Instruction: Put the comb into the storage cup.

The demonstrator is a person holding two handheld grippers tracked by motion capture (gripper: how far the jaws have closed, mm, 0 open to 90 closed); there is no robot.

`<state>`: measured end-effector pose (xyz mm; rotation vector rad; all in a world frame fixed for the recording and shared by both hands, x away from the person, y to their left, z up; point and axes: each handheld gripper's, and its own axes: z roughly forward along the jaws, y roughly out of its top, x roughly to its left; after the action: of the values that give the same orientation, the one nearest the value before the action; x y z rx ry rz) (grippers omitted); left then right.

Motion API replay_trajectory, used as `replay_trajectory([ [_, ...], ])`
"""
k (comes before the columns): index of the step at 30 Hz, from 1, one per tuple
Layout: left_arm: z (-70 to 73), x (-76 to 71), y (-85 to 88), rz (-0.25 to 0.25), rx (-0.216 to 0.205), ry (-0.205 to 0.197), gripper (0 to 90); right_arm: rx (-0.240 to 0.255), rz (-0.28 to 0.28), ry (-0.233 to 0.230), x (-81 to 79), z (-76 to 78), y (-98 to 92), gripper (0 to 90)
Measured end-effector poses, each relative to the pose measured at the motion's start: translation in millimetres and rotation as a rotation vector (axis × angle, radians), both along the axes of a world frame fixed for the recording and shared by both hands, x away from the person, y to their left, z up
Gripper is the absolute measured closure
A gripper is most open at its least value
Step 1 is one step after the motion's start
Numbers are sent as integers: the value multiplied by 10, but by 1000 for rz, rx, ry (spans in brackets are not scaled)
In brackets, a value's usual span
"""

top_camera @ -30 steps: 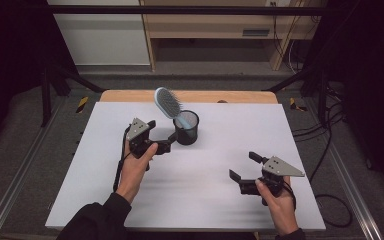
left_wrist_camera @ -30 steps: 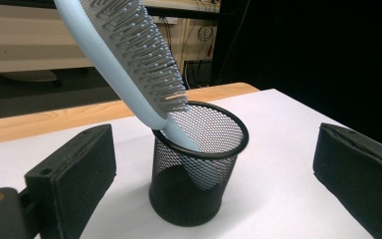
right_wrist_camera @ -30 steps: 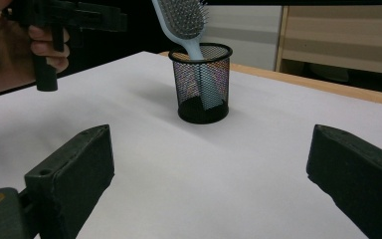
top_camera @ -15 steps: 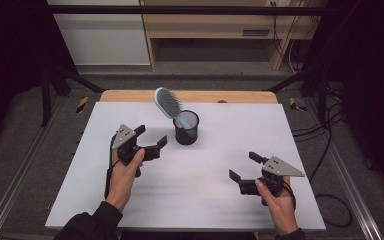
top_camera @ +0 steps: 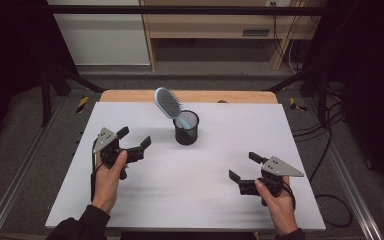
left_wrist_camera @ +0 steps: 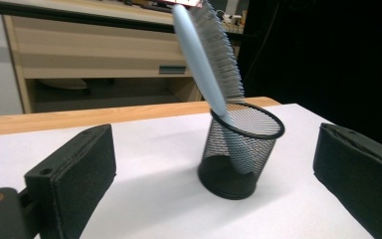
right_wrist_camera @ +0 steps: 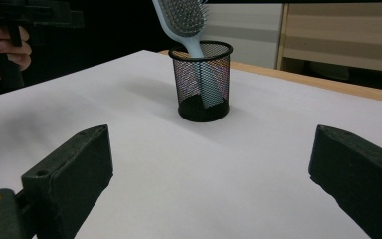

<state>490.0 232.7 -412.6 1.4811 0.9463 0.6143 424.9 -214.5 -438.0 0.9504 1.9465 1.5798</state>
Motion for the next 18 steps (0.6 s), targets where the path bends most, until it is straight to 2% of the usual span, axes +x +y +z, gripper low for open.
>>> replay_trajectory([
  [5, 33, -37, 139, 39, 10, -9, 16, -4, 3, 1, -1, -1, 6, 39],
  [18, 235, -131, 367, 59, 8, -48, 16, 0, -3, -3, 2, -5, 4, 39],
])
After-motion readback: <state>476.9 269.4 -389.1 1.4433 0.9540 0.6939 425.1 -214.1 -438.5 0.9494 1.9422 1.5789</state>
